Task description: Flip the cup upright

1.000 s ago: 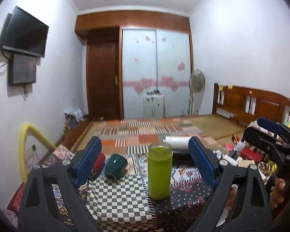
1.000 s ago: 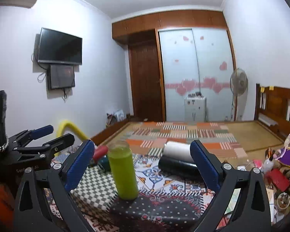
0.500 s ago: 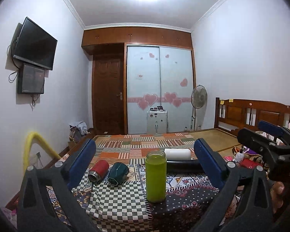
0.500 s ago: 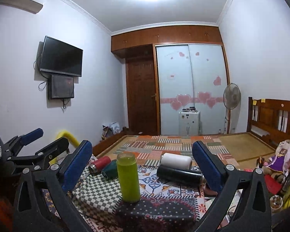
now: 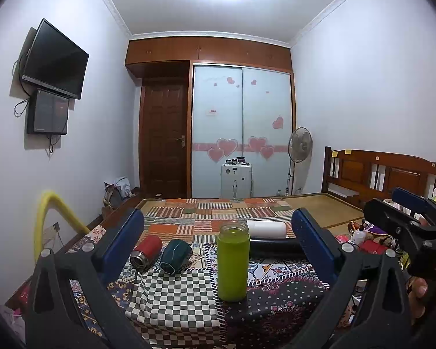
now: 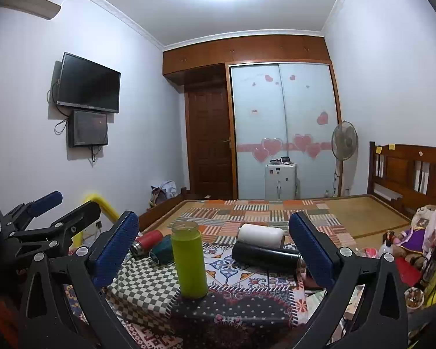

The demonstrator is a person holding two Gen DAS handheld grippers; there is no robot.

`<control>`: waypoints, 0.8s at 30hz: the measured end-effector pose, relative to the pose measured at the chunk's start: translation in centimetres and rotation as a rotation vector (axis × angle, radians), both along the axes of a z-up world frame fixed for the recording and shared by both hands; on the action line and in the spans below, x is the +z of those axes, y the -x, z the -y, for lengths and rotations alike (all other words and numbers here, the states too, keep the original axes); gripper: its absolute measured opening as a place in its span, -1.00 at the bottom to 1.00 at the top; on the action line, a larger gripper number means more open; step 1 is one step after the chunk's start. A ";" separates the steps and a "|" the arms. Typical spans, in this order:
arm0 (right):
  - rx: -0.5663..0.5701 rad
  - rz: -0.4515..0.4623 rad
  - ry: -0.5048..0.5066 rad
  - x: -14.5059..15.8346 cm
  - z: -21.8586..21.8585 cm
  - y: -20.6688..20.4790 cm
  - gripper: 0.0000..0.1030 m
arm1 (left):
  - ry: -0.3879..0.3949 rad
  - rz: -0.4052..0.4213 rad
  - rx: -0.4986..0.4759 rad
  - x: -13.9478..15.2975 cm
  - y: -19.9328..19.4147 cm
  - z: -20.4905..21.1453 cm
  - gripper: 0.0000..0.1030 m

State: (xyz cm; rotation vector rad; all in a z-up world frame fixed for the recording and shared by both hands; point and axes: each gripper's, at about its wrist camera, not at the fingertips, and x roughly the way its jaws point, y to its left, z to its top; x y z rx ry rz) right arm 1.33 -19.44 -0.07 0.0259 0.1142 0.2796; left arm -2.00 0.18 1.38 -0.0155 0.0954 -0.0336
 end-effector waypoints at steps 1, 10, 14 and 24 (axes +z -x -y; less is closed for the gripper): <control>0.000 -0.001 0.001 0.0 0.0 0.0 1.00 | -0.001 0.000 0.002 0.0 0.0 0.0 1.00; -0.002 -0.004 0.003 0.0 0.0 0.1 1.00 | -0.003 -0.001 0.001 -0.1 0.0 0.2 1.00; -0.004 -0.002 0.004 0.0 0.0 0.2 1.00 | -0.004 -0.002 0.000 -0.2 0.0 0.3 1.00; -0.017 0.003 0.017 0.1 0.0 0.3 1.00 | -0.004 -0.010 -0.016 -0.5 -0.3 0.3 1.00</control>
